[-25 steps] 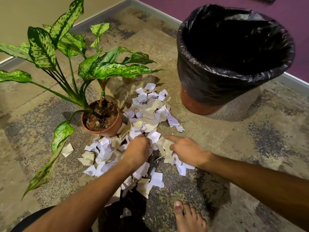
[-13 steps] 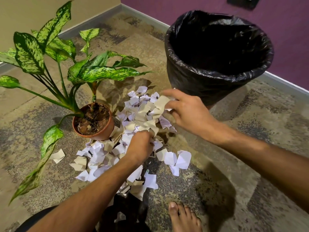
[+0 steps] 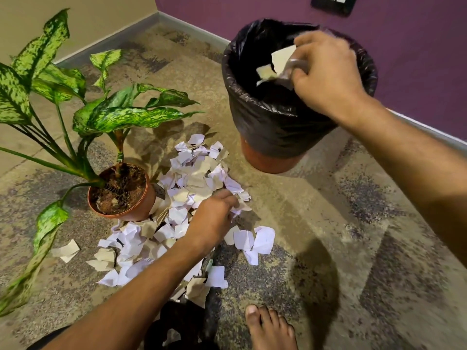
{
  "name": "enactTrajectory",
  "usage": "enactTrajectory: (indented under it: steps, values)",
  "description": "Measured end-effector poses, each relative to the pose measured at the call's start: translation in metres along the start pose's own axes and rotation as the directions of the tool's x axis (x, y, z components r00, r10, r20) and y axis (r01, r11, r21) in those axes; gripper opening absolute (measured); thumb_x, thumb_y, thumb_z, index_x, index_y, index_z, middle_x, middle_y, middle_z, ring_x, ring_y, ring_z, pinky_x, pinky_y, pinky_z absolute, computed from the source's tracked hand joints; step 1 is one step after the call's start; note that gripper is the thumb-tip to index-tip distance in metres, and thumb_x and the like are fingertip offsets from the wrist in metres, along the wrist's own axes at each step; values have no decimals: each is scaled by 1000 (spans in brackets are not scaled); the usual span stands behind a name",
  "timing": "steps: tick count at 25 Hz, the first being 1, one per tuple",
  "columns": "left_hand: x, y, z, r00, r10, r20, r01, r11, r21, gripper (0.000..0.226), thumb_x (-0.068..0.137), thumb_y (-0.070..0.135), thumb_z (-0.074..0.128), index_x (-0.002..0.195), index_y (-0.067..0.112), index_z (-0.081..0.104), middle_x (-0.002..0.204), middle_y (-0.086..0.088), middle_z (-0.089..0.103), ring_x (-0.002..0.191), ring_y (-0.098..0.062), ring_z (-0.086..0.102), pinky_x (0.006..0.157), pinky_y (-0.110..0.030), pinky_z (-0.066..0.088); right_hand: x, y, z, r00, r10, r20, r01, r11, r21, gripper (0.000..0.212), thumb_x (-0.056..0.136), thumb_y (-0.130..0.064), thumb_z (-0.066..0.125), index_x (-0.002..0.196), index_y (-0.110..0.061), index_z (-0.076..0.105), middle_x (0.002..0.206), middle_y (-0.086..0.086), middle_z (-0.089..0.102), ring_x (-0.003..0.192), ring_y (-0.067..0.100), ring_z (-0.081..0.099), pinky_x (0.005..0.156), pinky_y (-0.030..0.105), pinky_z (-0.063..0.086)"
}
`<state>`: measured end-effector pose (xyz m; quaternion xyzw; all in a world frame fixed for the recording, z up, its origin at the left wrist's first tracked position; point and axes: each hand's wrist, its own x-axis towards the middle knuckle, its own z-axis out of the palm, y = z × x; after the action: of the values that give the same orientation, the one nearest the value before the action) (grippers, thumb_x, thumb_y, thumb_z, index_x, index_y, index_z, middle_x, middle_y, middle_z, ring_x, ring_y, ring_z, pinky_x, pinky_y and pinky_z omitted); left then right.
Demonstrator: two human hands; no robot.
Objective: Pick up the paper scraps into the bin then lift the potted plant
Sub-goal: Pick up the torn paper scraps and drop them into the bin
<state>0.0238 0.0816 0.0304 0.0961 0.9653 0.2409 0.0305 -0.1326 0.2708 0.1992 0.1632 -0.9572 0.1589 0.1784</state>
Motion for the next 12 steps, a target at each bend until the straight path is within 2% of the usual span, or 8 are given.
enactTrajectory:
  steps: [4,6,9,12]
  values:
    - [10,26,-31,967,162,-195,-179,981,-75,30,66,-17,59,88,1,68,102,-10,67,91,-31,66,76,-37,56,-4,8,8,997,41,72,-42,999,8,27,90,-19,56,114,-20,69,149,0,43,126,25,51,103,45,39]
    - [17,37,-53,911,195,-364,-239,968,-81,28,65,-18,57,83,1,67,98,-10,68,87,-27,66,74,-32,55,-8,9,9,999,30,32,-31,999,32,27,88,-20,60,114,-22,68,145,-2,47,118,23,57,102,43,43]
    - [38,55,-89,806,178,-565,-266,961,-78,20,69,-14,61,81,2,68,92,-8,69,83,-16,62,72,-14,44,-14,4,4,991,26,-129,-13,995,100,21,88,-19,54,101,-21,70,116,-5,65,100,16,63,88,31,46]
    - [72,75,-122,755,143,-640,-245,967,-73,15,72,-4,65,82,6,69,89,-4,68,80,-11,58,70,-15,41,-19,-5,-6,962,66,-264,-3,972,234,22,87,-19,52,94,-19,72,94,-7,69,87,10,62,79,25,48]
